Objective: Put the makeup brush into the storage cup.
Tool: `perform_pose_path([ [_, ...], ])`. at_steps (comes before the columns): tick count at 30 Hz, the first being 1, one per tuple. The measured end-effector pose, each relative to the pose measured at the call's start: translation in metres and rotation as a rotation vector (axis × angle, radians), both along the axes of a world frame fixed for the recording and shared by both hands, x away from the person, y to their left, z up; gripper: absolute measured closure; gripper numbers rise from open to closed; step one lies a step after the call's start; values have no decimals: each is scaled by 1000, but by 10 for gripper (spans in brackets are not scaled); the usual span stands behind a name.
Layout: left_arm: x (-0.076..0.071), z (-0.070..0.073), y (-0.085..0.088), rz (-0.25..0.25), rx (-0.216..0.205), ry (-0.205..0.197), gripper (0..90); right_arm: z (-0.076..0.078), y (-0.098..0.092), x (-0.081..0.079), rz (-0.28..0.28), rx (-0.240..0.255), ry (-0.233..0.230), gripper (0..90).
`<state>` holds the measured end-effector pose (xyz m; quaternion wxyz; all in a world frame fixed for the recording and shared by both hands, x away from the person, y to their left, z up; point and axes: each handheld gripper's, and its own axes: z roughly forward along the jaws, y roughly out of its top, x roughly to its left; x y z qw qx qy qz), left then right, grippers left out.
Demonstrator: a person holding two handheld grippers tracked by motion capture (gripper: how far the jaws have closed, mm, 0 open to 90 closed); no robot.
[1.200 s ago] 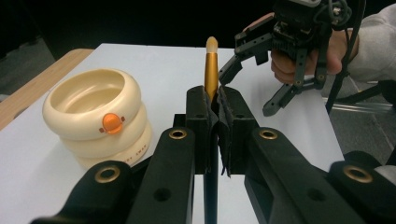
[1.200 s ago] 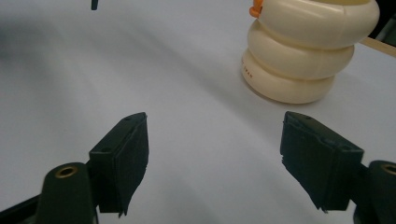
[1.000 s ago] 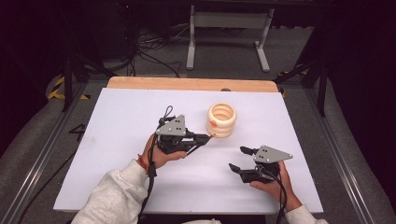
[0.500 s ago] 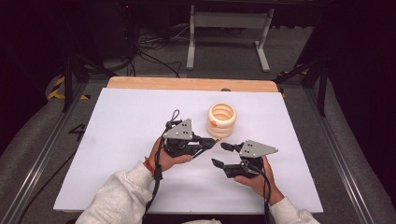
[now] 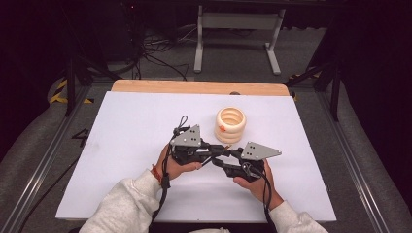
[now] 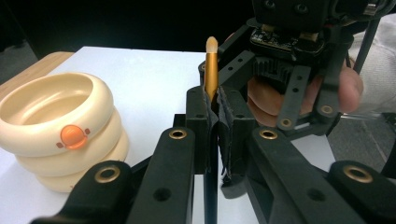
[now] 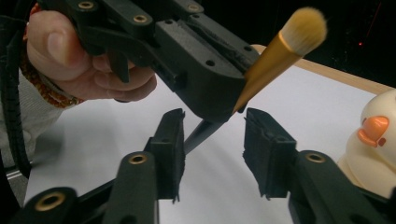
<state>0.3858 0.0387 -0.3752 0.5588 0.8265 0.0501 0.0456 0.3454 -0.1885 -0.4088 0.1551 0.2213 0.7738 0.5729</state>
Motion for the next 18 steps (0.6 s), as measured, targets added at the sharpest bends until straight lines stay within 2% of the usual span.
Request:
perform_pose_path([
  [1,0,0,0,0,0,0,837,0,0,0,0,0,0,624],
  [2,0,0,0,1,1,-3,838,-1,0,1,6,17,6,677],
  [4,0,-1,0,0,0,-2,838,-2,1,0,14,20,9,725],
  [13,1,0,2,-11,-10,-2,838,-2,-3,1,20,39,18,805],
  [18,1,-1,3,-15,-6,4,838,-2,-2,1,20,19,20,816],
])
